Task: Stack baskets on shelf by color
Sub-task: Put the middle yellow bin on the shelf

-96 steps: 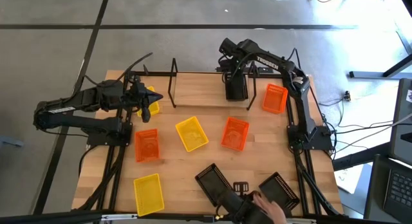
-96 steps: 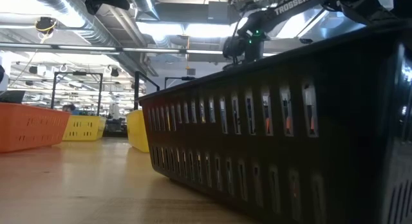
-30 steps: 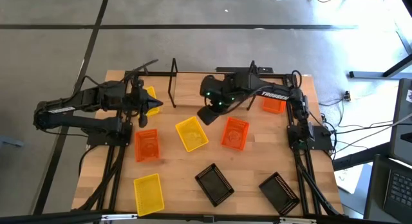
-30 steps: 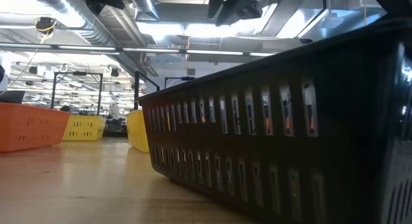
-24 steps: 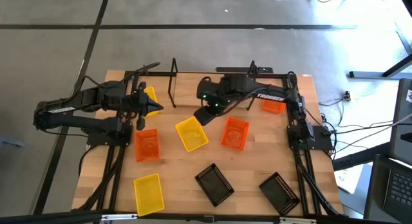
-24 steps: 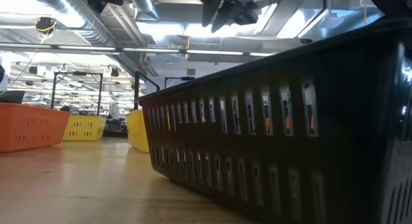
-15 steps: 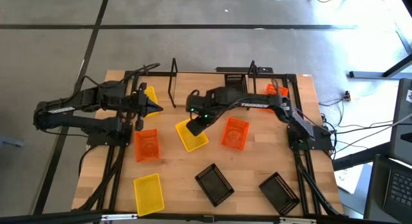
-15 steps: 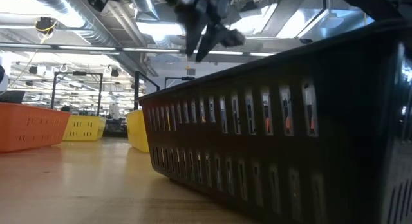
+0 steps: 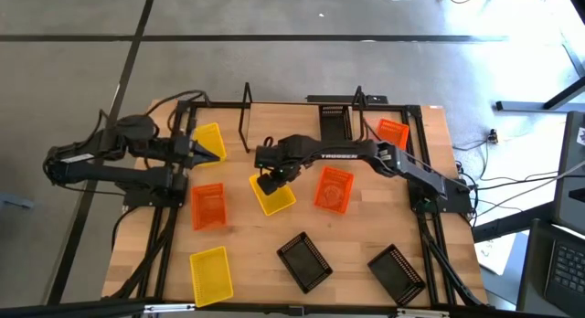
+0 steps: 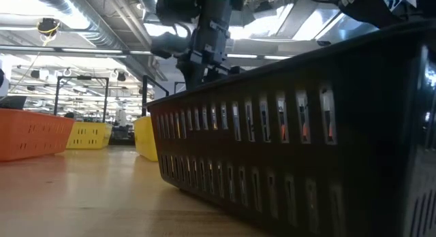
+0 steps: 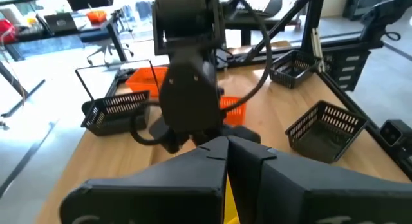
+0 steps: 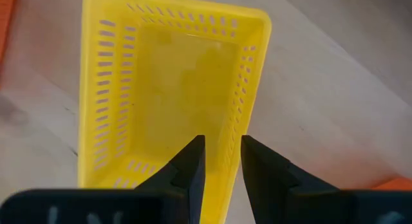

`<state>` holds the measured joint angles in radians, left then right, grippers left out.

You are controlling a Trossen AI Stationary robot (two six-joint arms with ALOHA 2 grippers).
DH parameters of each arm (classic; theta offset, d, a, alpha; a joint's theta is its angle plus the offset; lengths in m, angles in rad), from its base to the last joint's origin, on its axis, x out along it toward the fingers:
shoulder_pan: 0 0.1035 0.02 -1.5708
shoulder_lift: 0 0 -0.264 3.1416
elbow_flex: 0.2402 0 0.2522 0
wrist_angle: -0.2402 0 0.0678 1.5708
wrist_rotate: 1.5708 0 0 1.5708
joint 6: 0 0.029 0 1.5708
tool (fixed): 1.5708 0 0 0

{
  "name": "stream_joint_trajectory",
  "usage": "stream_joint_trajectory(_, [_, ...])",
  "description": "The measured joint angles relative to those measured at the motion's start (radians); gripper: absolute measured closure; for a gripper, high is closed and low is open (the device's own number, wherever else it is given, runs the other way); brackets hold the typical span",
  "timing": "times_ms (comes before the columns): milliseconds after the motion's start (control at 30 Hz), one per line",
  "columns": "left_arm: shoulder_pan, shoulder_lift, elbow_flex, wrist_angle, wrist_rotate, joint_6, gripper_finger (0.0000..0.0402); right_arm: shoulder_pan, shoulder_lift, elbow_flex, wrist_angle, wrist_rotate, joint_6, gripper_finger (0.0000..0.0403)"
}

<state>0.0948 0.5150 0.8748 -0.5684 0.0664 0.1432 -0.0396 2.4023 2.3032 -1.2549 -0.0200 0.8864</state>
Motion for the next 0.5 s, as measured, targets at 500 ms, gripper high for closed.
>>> stream_joint_trajectory(500, [0.000, -0.033, 0.000, 0.000, -0.001, 0.000, 0.0401, -0.011, 0.060, -0.018, 0.023, 0.004, -0.061, 0.0306])
